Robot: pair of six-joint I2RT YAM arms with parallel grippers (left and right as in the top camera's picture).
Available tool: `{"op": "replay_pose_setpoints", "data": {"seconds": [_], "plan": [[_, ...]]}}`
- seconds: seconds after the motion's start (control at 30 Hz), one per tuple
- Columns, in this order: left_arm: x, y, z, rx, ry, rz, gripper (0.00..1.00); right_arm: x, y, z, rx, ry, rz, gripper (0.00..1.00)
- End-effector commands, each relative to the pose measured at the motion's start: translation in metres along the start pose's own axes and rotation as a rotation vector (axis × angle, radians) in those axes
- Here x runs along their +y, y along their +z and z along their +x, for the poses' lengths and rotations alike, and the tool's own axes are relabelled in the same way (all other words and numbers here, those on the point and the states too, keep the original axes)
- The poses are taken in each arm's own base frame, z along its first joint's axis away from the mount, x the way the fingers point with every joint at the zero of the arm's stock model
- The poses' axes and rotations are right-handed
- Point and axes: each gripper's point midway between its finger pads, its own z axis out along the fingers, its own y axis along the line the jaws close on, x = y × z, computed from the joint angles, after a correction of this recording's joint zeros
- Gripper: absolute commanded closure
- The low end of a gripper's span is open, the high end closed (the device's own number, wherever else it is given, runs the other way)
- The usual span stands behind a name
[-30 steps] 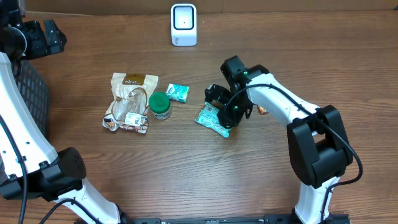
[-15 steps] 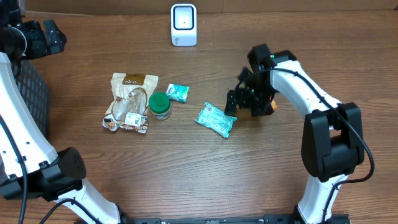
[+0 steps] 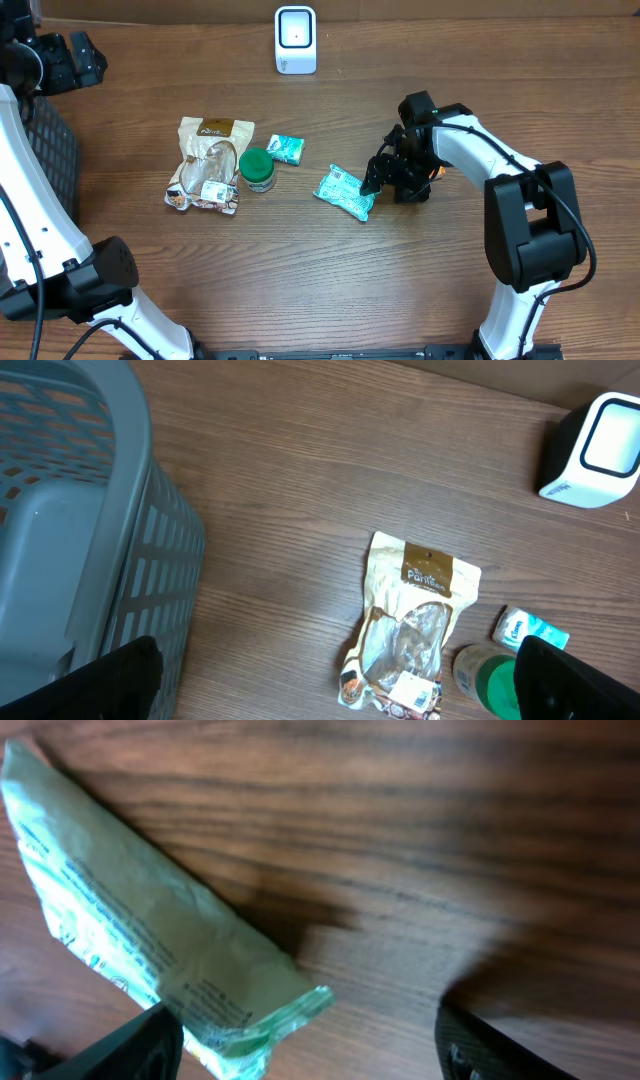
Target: Scan the item barcode
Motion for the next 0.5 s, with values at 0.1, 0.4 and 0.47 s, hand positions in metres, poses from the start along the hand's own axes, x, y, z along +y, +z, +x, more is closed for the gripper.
{"op": "replay_pose_setpoints", "data": {"seconds": [0.1,0.4,0.47], "plan": [[-0.007,-0.014,-0.004,-0.039,0.027,0.006,0.01,-0.005,0.015,0.002,-0.016,0.006,-0.03,0.28],[-0.007,-0.014,-0.004,-0.039,0.027,0.006,0.0,-0.004,0.026,-0.004,-0.058,-0.022,-0.046,0.43],[-0.007,-0.014,-0.004,-0.039,0.027,0.006,0.0,-0.004,0.032,-0.002,-0.06,-0.009,-0.048,0.47]]}}
